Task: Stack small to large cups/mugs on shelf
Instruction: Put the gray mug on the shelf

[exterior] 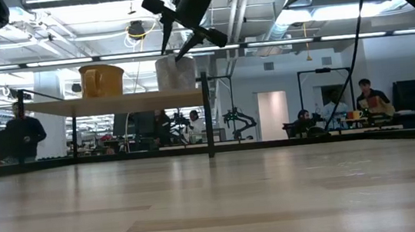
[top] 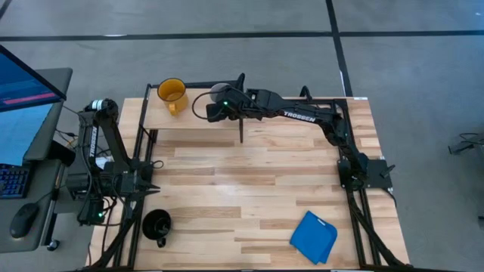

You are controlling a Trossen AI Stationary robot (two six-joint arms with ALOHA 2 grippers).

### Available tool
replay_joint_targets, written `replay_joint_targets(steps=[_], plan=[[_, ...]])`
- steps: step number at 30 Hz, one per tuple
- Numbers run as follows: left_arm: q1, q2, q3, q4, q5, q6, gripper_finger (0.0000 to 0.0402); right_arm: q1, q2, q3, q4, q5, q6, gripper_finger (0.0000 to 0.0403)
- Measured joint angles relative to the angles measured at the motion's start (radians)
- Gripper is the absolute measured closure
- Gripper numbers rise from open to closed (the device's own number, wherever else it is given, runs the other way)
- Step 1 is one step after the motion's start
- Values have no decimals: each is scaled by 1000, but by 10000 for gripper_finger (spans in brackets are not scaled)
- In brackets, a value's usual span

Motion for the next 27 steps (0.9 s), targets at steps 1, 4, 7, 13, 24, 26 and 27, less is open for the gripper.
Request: replay_joint_targets(steps=[1,4,7,13,24,26,27], plan=[[0,0,0,0,0,0,370,0,0,0,0,0,0,227],[0,0,0,0,0,0,370,0,0,0,-8,0,0,227],[0,0,0,0,0,0,370,0,0,0,-15,0,0,227],[0,0,0,0,0,0,370,0,0,0,1,0,-2,230],[0,0,0,1,0,0,370,0,0,0,-8,-2,-2,232],[0,0,0,1,0,0,370,0,0,0,-10,2,-9,232],[0,0,0,1,0,0,370,0,0,0,-10,2,-15,231]])
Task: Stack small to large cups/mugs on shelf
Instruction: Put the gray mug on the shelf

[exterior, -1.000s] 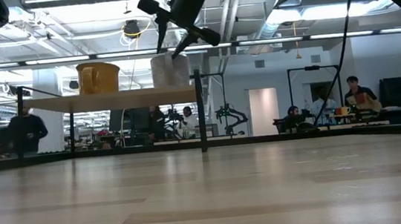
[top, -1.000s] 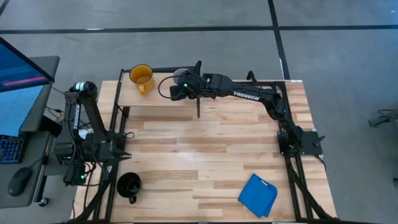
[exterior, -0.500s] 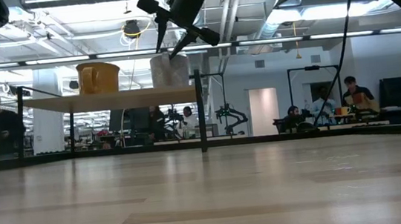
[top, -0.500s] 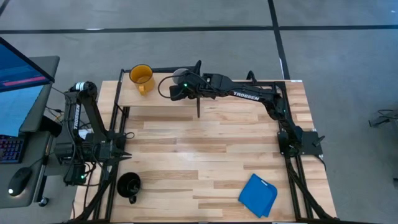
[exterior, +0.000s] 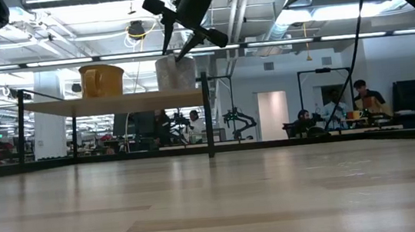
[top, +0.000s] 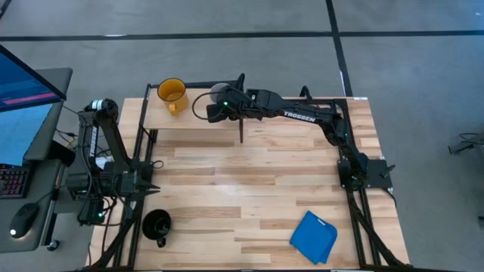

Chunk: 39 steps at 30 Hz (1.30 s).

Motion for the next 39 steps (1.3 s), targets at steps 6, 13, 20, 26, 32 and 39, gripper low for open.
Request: replay_joint_targets(steps=[6,13,20,26,32,39], plan=[[0,0,0,0,0,0,370,0,0,14,-40,2,-3,233],[0,0,0,-3,0,0,370,0,-3,54,-42,18,-26,234],[0,0,0,-5,0,0,370,-2,-3,75,-106,35,-26,234],[0,0,0,-4,0,0,370,-24,-2,75,-157,75,-3,234],[0,0,0,-4,32,0,370,-33,-11,75,-144,70,-11,234],[0,0,0,-5,34,0,370,-37,-31,75,-145,73,-27,234]])
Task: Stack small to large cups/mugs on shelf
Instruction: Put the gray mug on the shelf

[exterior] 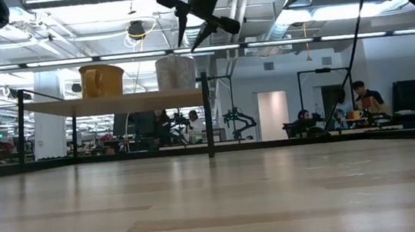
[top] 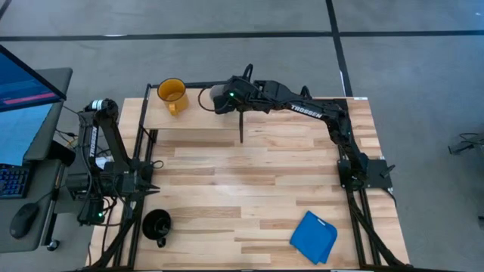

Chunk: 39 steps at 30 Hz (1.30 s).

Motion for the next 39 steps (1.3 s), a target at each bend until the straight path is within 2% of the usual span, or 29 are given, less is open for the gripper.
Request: replay_joint_targets(steps=[2,8,12,19,39], plan=[[0,0,0,0,0,0,370,-9,-13,-2,-20,5,-1,234],[0,0,0,1,-3,0,370,-38,-57,1,-90,123,25,234],[0,0,0,1,-4,0,370,-71,-49,-2,-155,86,42,234],[0,0,0,6,-7,-6,370,-74,23,-3,-97,43,42,234],[0,0,0,10,-6,-14,370,-88,50,-2,-54,50,23,234]])
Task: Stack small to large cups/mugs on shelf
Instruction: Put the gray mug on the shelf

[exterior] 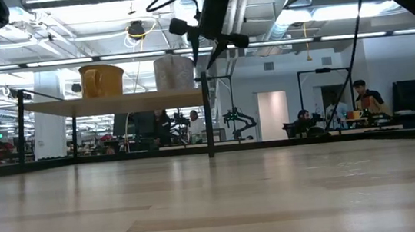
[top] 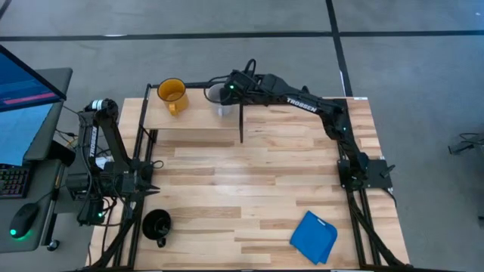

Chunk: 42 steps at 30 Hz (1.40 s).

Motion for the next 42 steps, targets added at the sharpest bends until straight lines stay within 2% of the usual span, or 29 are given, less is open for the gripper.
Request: replay_joint_targets(steps=[10,42], plan=[[0,0,0,0,0,-2,370,6,0,0,90,-6,-25,234],[0,0,0,0,1,-4,370,20,-2,0,114,-54,-33,234]])
